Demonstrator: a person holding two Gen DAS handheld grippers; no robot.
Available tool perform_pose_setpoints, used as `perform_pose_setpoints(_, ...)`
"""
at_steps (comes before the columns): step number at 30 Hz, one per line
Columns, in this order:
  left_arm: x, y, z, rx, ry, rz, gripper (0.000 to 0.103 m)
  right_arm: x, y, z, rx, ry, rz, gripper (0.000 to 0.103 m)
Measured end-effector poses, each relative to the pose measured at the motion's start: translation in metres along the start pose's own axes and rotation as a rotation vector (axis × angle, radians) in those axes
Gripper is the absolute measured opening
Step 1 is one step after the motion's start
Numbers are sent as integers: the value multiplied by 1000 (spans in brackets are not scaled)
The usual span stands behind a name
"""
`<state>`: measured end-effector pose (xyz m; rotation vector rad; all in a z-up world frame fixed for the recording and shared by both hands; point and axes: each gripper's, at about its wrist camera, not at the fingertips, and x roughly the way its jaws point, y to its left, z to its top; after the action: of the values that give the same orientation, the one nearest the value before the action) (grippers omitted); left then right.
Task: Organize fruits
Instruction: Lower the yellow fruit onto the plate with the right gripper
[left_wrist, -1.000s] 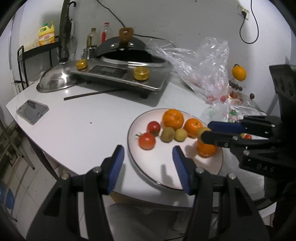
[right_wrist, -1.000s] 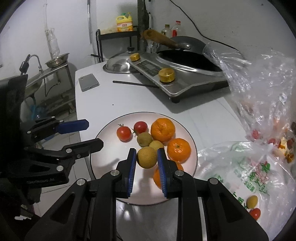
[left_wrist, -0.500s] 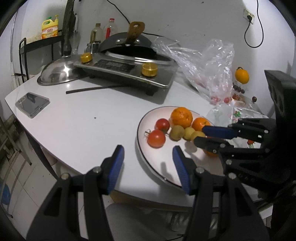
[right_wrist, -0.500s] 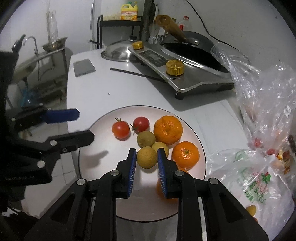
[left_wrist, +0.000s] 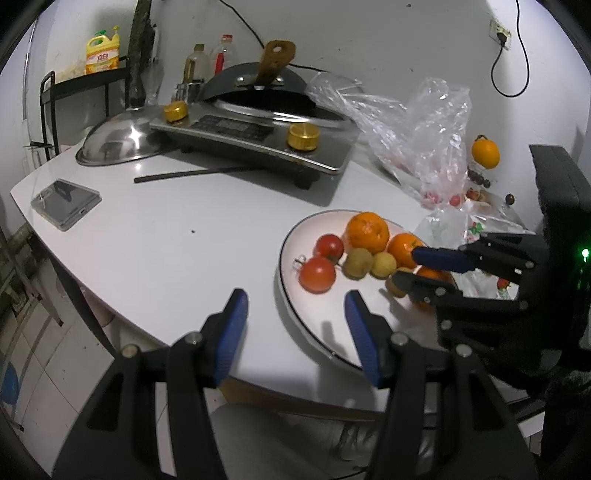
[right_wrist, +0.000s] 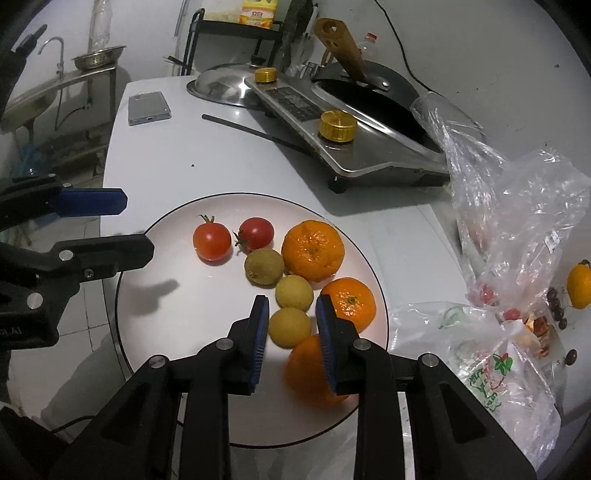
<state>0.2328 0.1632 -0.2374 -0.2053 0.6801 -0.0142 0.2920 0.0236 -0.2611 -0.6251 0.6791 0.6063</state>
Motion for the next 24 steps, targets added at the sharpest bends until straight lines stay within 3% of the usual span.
perform_pose_setpoints(11,-4,-3,1,9,-5,-1,56,-5,-8,-2,19,-8,-25,28)
perform_pose_setpoints(24,-14,-23,1,44,-15,1,56,-26,-21,-7,92,-41,27,29)
